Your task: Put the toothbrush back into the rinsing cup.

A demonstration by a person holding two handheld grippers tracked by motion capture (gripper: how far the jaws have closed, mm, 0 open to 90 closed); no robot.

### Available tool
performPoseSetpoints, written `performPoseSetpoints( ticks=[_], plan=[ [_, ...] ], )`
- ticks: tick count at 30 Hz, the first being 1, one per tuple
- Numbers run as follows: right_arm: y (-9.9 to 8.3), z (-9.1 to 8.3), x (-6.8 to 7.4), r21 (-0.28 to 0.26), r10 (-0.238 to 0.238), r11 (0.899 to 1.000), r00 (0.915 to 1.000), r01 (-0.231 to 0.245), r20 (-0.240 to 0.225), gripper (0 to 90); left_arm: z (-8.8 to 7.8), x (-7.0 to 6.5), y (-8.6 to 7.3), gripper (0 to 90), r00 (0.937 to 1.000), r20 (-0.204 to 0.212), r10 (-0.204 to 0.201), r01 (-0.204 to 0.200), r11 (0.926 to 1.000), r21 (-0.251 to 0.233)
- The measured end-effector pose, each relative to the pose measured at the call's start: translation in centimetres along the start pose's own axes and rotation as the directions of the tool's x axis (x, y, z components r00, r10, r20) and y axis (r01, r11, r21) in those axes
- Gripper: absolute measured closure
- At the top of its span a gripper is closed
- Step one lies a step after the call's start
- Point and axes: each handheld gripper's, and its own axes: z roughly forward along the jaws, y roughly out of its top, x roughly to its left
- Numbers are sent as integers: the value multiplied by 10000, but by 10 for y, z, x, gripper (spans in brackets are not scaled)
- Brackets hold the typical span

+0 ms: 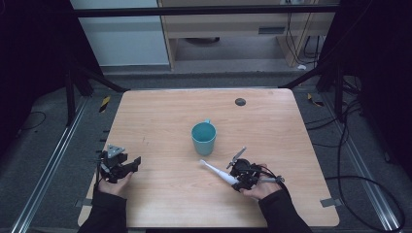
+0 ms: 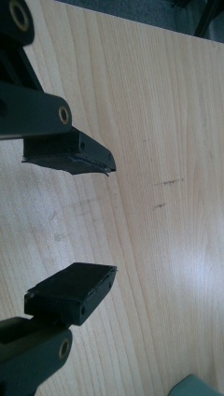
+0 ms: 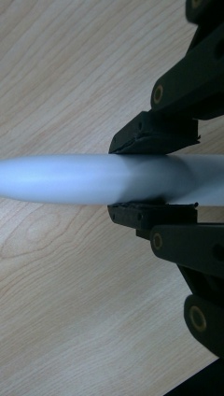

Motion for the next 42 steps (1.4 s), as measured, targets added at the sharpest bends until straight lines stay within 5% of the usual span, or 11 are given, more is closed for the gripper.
performPoseSetpoints(
  ticks=[8, 12, 20, 35, 42],
  plan=[
    [-26, -8, -14, -216, 896, 9958, 9951, -888, 416, 664, 0, 0, 0, 426, 10000, -5, 0, 0, 10000, -15],
    [-34, -9, -24, -371, 1776, 9839, 9793, -1748, 966, 663, 0, 0, 0, 426, 10000, -5, -4, 4, 10000, -11],
    [-41, -5, -36, -433, 2629, 9648, 9525, -2593, 1535, 662, 0, 0, 0, 425, 10000, 5, 0, 0, 10000, -7],
    [-43, -7, -37, -602, 2491, 9682, 9577, -2428, 1442, 635, 0, 0, 0, 420, 10000, 26, -14, 14, 10000, 0],
    [-33, -9, -41, -393, 2062, 9784, 9708, -2029, 1225, 613, 1, 0, 0, 420, 10000, 24, -3, 3, 10000, 13]
  ],
)
